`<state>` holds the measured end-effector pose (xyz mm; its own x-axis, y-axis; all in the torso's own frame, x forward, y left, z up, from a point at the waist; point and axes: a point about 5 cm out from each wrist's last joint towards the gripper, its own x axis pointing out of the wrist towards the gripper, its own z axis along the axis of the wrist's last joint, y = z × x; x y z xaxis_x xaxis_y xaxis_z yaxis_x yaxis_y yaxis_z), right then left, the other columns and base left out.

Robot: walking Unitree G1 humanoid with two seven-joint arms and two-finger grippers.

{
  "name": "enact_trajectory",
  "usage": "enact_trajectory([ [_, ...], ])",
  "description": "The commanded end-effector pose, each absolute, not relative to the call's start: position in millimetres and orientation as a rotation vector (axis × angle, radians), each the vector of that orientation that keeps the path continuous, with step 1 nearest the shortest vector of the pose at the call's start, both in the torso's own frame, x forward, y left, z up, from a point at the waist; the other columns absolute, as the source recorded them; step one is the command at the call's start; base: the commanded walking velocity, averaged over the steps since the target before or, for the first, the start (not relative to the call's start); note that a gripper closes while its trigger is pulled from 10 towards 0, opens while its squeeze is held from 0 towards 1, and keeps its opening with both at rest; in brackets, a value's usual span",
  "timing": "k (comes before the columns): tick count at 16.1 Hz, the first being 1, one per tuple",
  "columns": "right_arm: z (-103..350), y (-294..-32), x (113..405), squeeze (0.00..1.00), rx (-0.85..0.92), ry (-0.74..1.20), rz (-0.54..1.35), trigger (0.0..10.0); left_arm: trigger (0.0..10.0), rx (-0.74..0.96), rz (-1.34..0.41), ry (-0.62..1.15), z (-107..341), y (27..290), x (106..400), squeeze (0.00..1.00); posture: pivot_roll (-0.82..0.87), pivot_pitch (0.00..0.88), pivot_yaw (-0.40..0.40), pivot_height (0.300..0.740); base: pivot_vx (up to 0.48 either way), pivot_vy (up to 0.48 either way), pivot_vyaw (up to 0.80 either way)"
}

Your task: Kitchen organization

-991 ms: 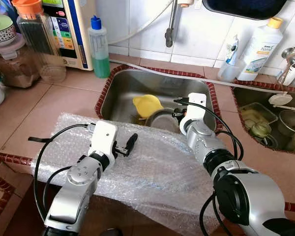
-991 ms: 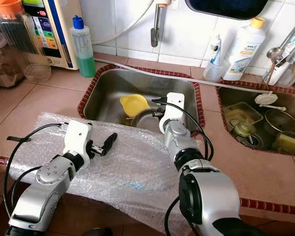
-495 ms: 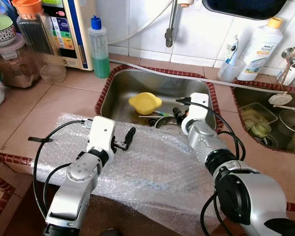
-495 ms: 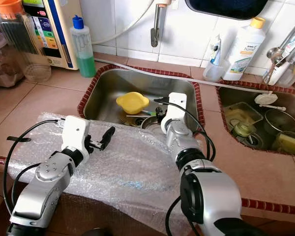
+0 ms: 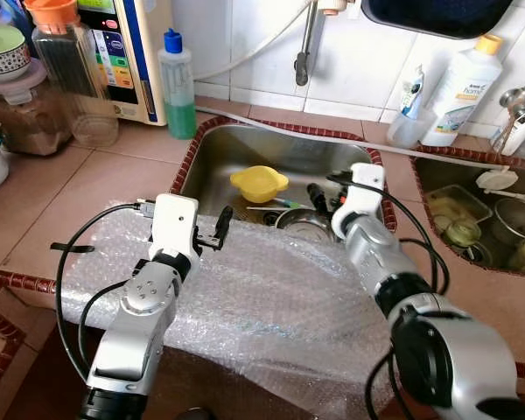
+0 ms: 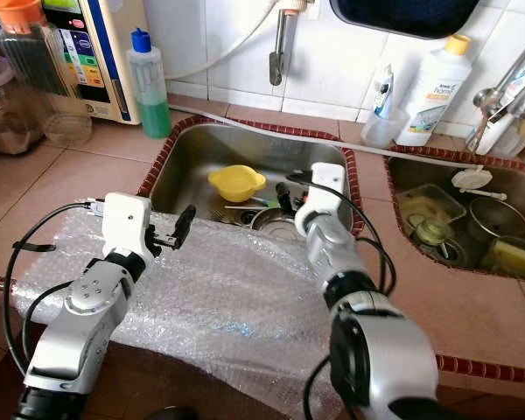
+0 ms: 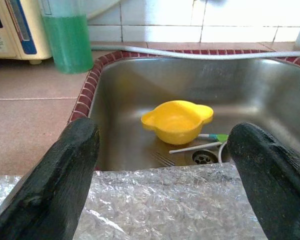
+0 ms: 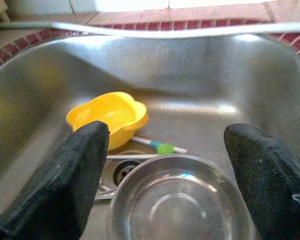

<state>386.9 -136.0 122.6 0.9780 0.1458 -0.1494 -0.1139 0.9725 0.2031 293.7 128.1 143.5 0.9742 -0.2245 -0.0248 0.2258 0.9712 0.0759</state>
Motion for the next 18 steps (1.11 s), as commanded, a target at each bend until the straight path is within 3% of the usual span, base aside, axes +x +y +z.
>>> enact_trajectory([
  [1, 126.3, -142.3, 386.8, 1.00, 0.179, 0.126, 0.130, 10.0, 10.0, 0.079, -0.228, 0.004, 145.0, 125.4, 295.8, 1.00, 0.15, 0.026, -0.093, 0.740, 0.000, 0.000, 0.00],
  [4, 127.0, -143.0, 375.9, 1.00, 0.124, 0.039, 0.198, 10.0, 10.0, 0.068, -0.225, 0.002, 143.4, 123.9, 297.7, 1.00, 0.13, 0.025, -0.089, 0.740, 0.000, 0.000, 0.00],
  [5, 130.2, -140.7, 368.5, 0.00, 0.107, -0.004, 0.239, 10.0, 10.0, 0.068, -0.232, 0.006, 141.9, 122.9, 297.2, 1.00, 0.12, 0.022, -0.084, 0.740, 0.000, 0.000, 0.00],
  [7, 132.6, -132.8, 349.8, 0.00, 0.150, -0.032, 0.289, 10.0, 10.0, 0.074, -0.237, -0.017, 143.4, 121.3, 297.2, 0.99, 0.10, 0.024, -0.078, 0.740, 0.000, 0.000, 0.00],
  [8, 136.5, -124.0, 335.1, 0.00, 0.157, -0.057, 0.325, 10.0, 10.0, 0.075, -0.232, -0.030, 145.8, 119.3, 297.5, 0.00, 0.09, 0.026, -0.071, 0.740, 0.000, 0.000, 0.00],
  [11, 147.1, -113.8, 312.0, 0.00, 0.141, -0.103, 0.358, 10.0, 10.0, 0.097, -0.169, -0.048, 150.7, 120.4, 299.1, 0.00, 0.07, 0.031, -0.055, 0.740, 0.000, 0.000, 0.00],
  [15, 161.4, -127.7, 292.5, 0.00, 0.064, -0.128, 0.335, 10.0, 10.0, 0.136, -0.113, -0.157, 165.6, 131.4, 296.4, 0.00, 0.05, 0.028, -0.038, 0.740, 0.000, 0.000, 0.00],
  [18, 168.6, -135.0, 285.4, 0.00, 0.016, -0.155, 0.320, 10.0, 10.0, 0.127, -0.110, -0.145, 162.6, 141.5, 292.9, 0.00, 0.03, 0.032, -0.023, 0.740, 0.000, 0.000, 0.00],
])
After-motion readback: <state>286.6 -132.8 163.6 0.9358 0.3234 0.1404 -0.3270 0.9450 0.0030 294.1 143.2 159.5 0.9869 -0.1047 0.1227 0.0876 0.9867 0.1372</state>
